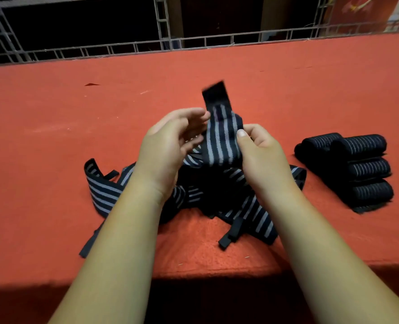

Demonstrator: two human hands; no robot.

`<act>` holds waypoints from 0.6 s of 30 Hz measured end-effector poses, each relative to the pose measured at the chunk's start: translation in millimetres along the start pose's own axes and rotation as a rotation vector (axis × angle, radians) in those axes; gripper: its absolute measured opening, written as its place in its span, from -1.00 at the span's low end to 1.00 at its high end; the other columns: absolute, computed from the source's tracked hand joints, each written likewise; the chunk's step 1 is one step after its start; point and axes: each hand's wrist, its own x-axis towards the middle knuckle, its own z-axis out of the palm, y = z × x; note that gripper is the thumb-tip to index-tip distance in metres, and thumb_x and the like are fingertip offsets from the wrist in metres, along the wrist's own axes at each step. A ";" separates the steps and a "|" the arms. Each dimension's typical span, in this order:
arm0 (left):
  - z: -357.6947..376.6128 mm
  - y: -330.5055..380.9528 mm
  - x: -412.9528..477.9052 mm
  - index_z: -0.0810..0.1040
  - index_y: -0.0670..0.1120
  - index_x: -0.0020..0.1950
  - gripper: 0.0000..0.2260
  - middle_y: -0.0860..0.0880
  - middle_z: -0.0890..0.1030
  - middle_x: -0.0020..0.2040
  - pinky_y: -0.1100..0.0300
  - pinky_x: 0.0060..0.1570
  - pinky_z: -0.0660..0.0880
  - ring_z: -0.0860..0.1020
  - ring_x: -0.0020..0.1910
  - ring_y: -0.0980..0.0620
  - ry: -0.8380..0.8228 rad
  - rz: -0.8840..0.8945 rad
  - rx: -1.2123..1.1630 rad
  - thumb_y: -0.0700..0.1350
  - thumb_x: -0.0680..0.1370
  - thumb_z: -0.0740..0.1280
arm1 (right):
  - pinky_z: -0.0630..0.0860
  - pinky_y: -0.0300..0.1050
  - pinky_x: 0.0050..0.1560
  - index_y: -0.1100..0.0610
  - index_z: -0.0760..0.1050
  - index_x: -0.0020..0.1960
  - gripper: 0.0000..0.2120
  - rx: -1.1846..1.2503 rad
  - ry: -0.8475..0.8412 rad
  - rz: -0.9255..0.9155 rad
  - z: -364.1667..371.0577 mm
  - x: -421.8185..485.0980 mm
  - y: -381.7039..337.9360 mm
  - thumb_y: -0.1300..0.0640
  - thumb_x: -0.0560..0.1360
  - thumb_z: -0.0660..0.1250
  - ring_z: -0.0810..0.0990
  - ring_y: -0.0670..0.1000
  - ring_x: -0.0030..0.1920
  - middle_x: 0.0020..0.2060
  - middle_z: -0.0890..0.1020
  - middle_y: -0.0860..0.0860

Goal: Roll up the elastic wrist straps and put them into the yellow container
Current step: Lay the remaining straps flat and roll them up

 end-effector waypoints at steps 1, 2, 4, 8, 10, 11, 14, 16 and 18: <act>-4.7 -5.4 0.7 0.70 -0.03 0.25 -0.62 0.02 0.76 0.19 -0.04 0.33 0.62 0.70 0.21 0.07 -0.019 0.045 0.196 -0.29 0.57 0.21 | 0.65 0.30 0.17 -0.03 0.66 0.07 -0.76 0.050 0.030 0.047 0.8 1.2 0.6 0.00 0.74 0.22 0.76 0.16 0.02 -0.01 0.78 0.10; -9.4 -10.2 0.3 0.67 0.07 0.29 -0.50 0.11 0.74 0.21 0.00 0.27 0.62 0.68 0.19 0.14 -0.082 0.056 0.361 -0.30 0.48 0.21 | 0.66 0.27 0.13 -0.02 0.67 0.05 -0.75 0.119 0.060 0.100 1.2 3.8 2.1 0.00 0.74 0.22 0.76 0.18 0.01 -0.03 0.78 0.09; -16.1 -20.3 0.3 0.60 0.20 0.38 -0.33 0.24 0.67 0.30 0.13 0.25 0.57 0.63 0.27 0.23 -0.307 0.035 0.576 -0.34 0.39 0.19 | 0.64 0.19 -0.01 -0.01 0.67 0.02 -0.73 0.251 0.101 0.193 -0.2 8.3 3.7 0.00 0.74 0.22 0.71 0.19 -0.10 -0.09 0.75 0.10; -14.3 -32.4 0.3 0.62 0.20 0.40 -0.37 0.34 0.58 0.38 0.31 0.47 0.36 0.48 0.41 0.38 -0.506 0.037 0.879 -0.38 0.49 0.24 | 0.62 0.03 -0.14 0.11 0.64 0.11 -0.76 0.383 0.100 0.303 -8.2 14.7 6.6 0.09 0.77 0.21 0.67 0.11 -0.19 -0.15 0.72 0.12; -11.7 -37.0 1.4 0.60 0.21 0.42 -0.37 0.33 0.48 0.48 0.23 0.58 0.27 0.40 0.52 0.29 -0.506 0.081 1.014 -0.35 0.49 0.25 | 0.62 -0.03 -0.21 0.14 0.63 0.13 -0.77 0.418 0.100 0.333 -11.7 15.9 5.9 0.13 0.77 0.20 0.67 0.09 -0.25 -0.19 0.71 0.11; -12.0 -40.5 3.2 0.59 0.24 0.42 -0.37 0.30 0.43 0.55 0.13 0.63 0.24 0.34 0.58 0.21 -0.504 0.087 1.064 -0.33 0.49 0.25 | 0.63 -0.03 -0.21 0.14 0.63 0.13 -0.78 0.427 0.097 0.354 -13.6 16.4 6.0 0.15 0.77 0.20 0.67 0.08 -0.26 -0.21 0.71 0.09; -12.2 -41.8 5.3 0.52 0.40 0.43 -0.37 0.18 0.21 0.72 -0.09 0.71 0.07 0.13 0.73 0.06 -0.526 0.054 1.145 -0.23 0.53 0.20 | 0.64 0.01 -0.19 0.13 0.62 0.15 -0.80 0.465 0.071 0.418 -18.7 16.9 7.7 0.20 0.74 0.21 0.66 0.07 -0.30 -0.28 0.70 0.04; -10.5 -34.4 4.1 0.59 0.35 0.36 -0.45 0.33 0.35 0.58 0.17 0.67 0.10 0.21 0.57 0.46 -0.557 -0.004 0.990 -0.23 0.60 0.17 | 0.62 -0.01 -0.20 0.12 0.62 0.14 -0.80 0.493 0.049 0.433 -22.2 17.4 8.4 0.23 0.71 0.21 0.63 0.06 -0.32 -0.30 0.67 0.03; -13.5 -29.4 6.6 0.65 0.30 0.28 -0.61 0.52 0.50 0.24 0.37 0.52 0.25 0.34 0.30 0.64 -0.480 -0.005 0.899 -0.13 0.70 0.18 | 0.56 -0.01 -0.17 0.11 0.63 0.07 -0.78 0.487 0.033 0.408 -24.9 18.5 8.6 0.26 0.67 0.21 0.59 0.05 -0.32 -0.32 0.62 0.01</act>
